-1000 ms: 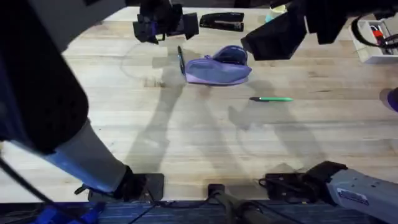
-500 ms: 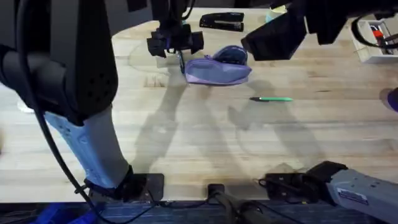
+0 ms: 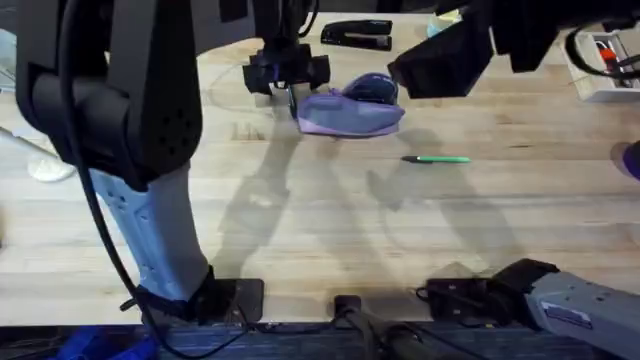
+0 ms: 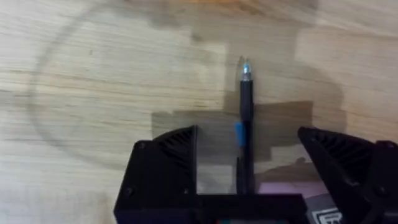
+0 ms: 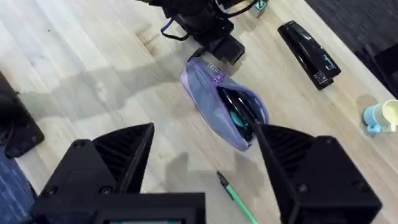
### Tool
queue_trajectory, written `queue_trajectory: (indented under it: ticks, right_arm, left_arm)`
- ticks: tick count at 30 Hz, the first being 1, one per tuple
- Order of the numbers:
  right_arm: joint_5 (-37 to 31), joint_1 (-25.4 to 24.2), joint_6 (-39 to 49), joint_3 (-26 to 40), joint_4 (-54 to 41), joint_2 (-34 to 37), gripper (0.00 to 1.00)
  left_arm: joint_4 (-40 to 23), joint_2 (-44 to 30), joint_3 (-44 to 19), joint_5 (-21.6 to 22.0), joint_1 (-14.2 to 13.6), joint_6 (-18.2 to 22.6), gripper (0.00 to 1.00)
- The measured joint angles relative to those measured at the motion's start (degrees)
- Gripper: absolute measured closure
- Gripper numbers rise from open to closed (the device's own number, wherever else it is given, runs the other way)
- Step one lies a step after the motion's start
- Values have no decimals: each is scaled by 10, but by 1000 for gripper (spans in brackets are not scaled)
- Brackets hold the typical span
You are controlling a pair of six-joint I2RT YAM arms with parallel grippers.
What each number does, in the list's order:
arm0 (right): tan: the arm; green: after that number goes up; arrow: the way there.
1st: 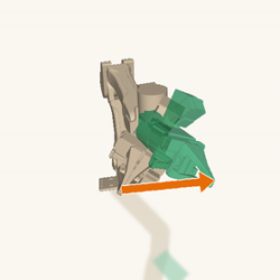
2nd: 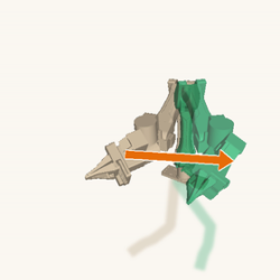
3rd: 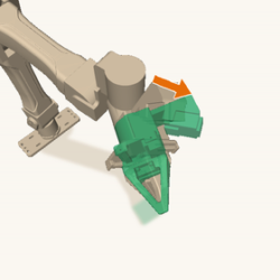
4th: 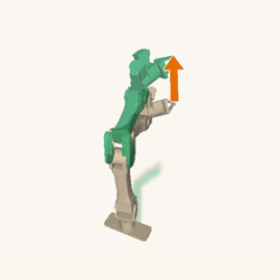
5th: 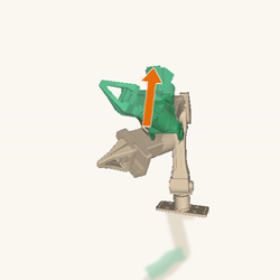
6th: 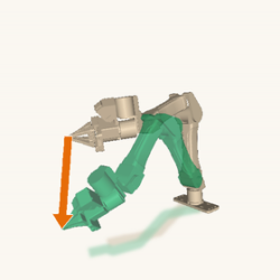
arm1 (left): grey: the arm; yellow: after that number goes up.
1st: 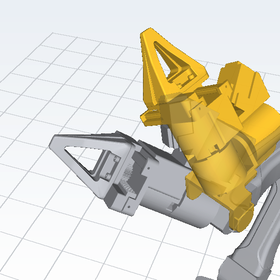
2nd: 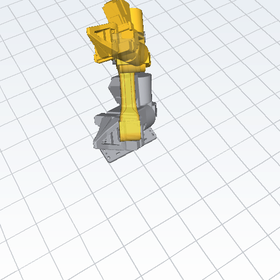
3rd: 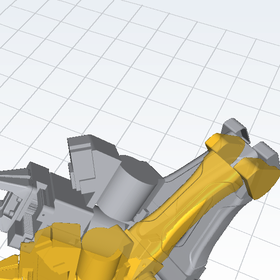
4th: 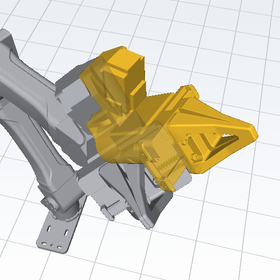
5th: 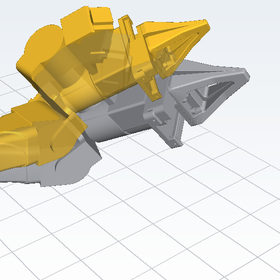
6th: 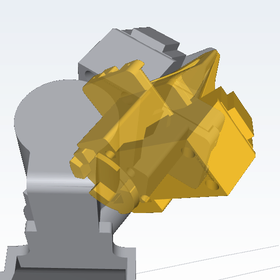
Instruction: Unzip the bag, pick up the pens from the table one at a time and place them inside, then zip the bag closed.
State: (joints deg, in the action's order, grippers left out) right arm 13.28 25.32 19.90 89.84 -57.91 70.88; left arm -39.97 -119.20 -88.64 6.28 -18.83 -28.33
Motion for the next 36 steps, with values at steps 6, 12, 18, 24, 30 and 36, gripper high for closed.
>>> queue_trajectory:
  ticks: [6,12,18,24,30,36]
  right_arm:
    - [0,0,0,0,0,0,5]
    - [0,0,0,0,0,0,5]
    - [0,0,0,0,0,0,5]
    - [0,0,-32,0,0,-1,5]
    - [0,0,-87,0,-15,-38,5]
    - [0,0,-115,0,-51,-100,5]
  left_arm:
    - [-8,0,0,0,3,-4,173]
    - [-12,0,0,5,5,-6,473]
    - [-10,0,0,3,5,-8,864]
    - [-5,0,-1,2,4,-8,951]
    - [-13,0,-9,-4,3,-2,962]
    - [-35,0,-72,5,2,31,960]
